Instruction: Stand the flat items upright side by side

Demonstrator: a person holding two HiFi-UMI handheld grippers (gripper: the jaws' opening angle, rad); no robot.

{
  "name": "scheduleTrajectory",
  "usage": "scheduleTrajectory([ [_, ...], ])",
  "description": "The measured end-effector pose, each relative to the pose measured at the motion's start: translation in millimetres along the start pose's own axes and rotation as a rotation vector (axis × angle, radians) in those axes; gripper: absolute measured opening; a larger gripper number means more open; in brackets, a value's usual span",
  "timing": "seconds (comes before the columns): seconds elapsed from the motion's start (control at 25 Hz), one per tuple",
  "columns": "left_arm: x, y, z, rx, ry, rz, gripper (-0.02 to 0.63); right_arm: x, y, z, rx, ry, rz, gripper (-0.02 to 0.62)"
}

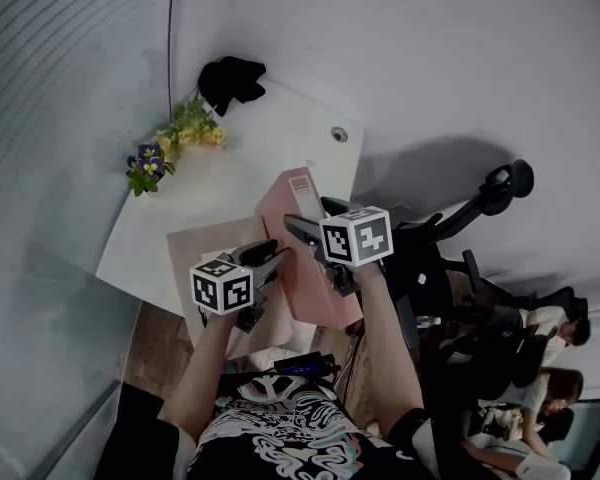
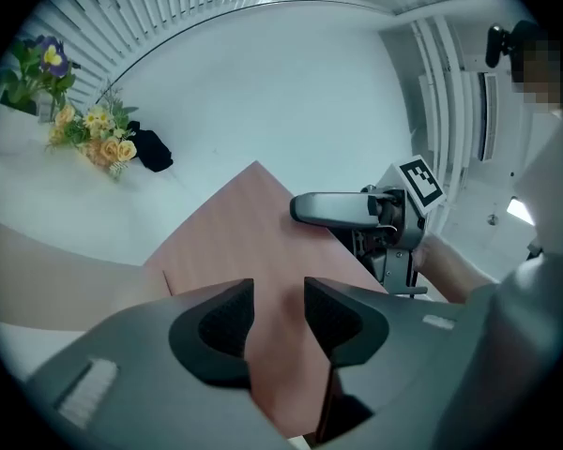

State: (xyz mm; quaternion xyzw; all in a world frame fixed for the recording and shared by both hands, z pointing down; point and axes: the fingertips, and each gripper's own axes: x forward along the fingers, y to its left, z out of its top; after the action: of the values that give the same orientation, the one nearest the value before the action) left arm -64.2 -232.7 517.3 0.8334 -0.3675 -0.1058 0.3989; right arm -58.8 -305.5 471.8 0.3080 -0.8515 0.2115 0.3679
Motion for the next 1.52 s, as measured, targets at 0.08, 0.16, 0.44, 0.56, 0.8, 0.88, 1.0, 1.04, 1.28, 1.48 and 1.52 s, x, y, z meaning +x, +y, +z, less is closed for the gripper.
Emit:
scheduleTrajectory([
  [0.08, 4.5, -1.5, -5.6, -0.002, 0.016, -0.021, 0.164, 5.5, 0.8, -3.5, 0.011, 0.031, 0.001, 0.365],
  [0.16, 7.5, -1.9, -8.4, -0.008, 0.025, -0.042, 0.164, 10.9, 3.3, -6.6, 0.037, 0.051, 0.016, 0.342],
  [0.44, 6.1, -1.7, -9.9, -0.07, 0.021, -0.093, 0.15, 18.3, 9.4, -11.3, 0.019, 0.116, -0.01, 0.344],
  [0.56, 3.1, 2.3, -9.6, -0.094, 0.008, -0.094, 0.167, 19.5, 11.8, -10.8, 0.007, 0.118, -0.023, 0.339],
  [0.8, 4.4, -3.5, -8.7, -0.098, -0.02, -0.092, 0.107, 20.1, 9.2, -11.4, 0.014, 0.112, -0.021, 0.336],
  [0.88, 2.8, -3.6, -8.0, -0.105, -0.026, -0.084, 0.127, 17.7, 10.2, -11.8, 0.015, 0.108, -0.022, 0.333],
  [1.0, -0.3, -2.1, -5.3, -0.128, -0.04, -0.083, 0.158, 13.7, 13.1, -9.8, 0.007, 0.095, -0.03, 0.33],
  [1.04, -0.9, -2.2, -5.0, -0.137, -0.045, -0.089, 0.158, 13.1, 12.8, -9.6, 0.006, 0.091, -0.034, 0.33],
  [1.28, -3.2, -10.3, -5.0, -0.176, -0.058, -0.164, 0.173, 8.7, 15.5, -9.9, 0.001, 0.074, -0.046, 0.33],
  [1.48, -3.9, -19.8, 3.0, -0.181, -0.081, -0.215, 0.188, -0.2, 18.1, -5.9, 0.002, 0.033, -0.065, 0.33],
  [1.52, -3.5, -19.8, 3.2, -0.179, -0.079, -0.216, 0.191, -2.5, 17.6, -4.7, 0.009, 0.017, -0.066, 0.33],
])
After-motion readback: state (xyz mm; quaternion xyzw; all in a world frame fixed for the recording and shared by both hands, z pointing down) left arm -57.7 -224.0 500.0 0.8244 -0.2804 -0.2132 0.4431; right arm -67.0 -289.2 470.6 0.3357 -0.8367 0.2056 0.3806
